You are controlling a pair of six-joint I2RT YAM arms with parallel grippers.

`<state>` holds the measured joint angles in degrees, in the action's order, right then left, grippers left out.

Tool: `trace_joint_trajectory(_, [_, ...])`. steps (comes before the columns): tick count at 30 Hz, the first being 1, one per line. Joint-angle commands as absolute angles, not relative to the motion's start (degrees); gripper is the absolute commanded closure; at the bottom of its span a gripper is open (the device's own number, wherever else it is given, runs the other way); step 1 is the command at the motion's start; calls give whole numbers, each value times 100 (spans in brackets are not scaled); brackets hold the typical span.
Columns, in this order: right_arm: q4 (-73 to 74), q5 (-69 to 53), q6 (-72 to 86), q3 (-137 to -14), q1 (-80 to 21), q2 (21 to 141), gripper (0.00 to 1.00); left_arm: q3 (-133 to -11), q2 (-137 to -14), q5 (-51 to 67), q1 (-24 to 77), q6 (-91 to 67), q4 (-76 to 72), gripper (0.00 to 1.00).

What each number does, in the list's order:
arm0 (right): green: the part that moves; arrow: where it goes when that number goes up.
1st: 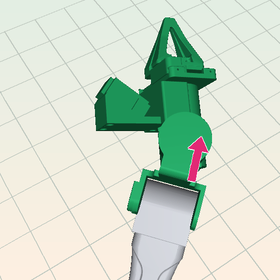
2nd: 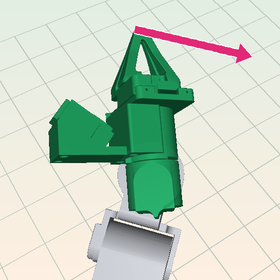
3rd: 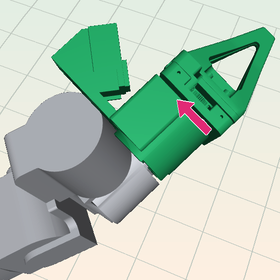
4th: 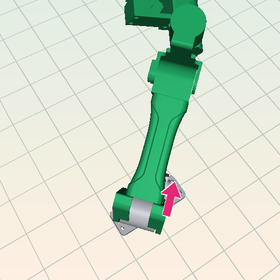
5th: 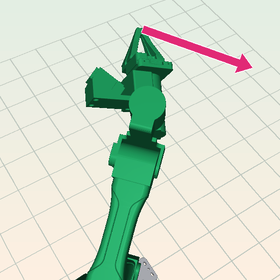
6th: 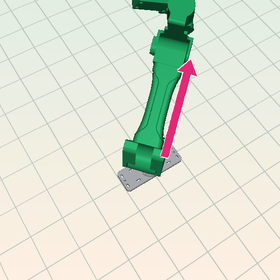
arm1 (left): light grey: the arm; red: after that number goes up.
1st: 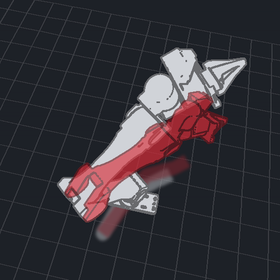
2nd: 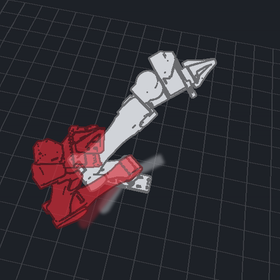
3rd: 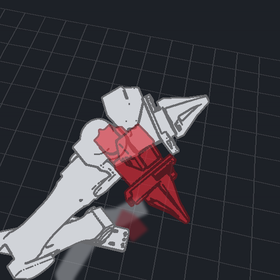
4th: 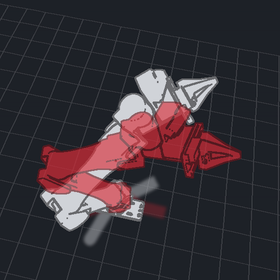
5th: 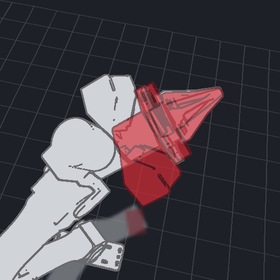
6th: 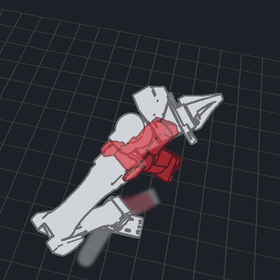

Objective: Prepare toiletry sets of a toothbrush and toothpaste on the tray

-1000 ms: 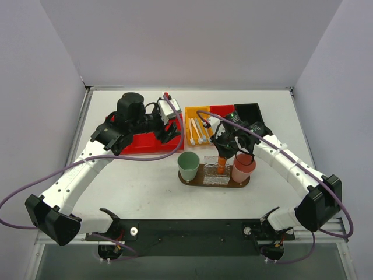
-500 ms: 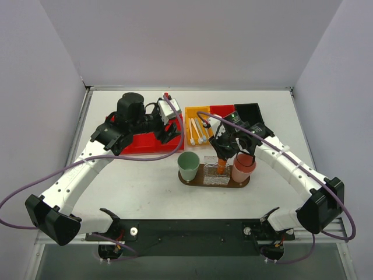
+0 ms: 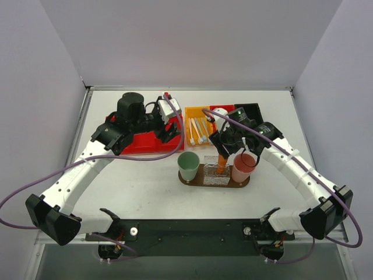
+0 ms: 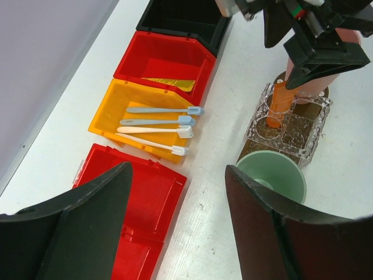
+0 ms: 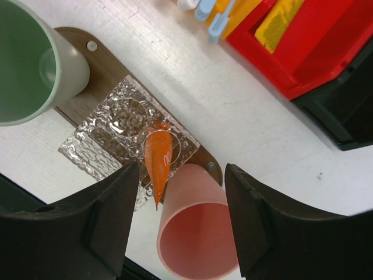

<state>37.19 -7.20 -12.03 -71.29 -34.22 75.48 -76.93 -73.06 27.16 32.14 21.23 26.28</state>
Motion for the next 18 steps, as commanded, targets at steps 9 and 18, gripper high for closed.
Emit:
trace_joint_trajectory(9, [3542, -61, -1117, -8542, -3121, 7900, 44, -8393, -8287, 2513, 3016, 1627, 1749, 16])
trace_joint_trajectory(18, [3454, -255, -782, -9588, -2540, 9210, 49, -8289, -8332, 2575, 2663, 1099, 1292, 16])
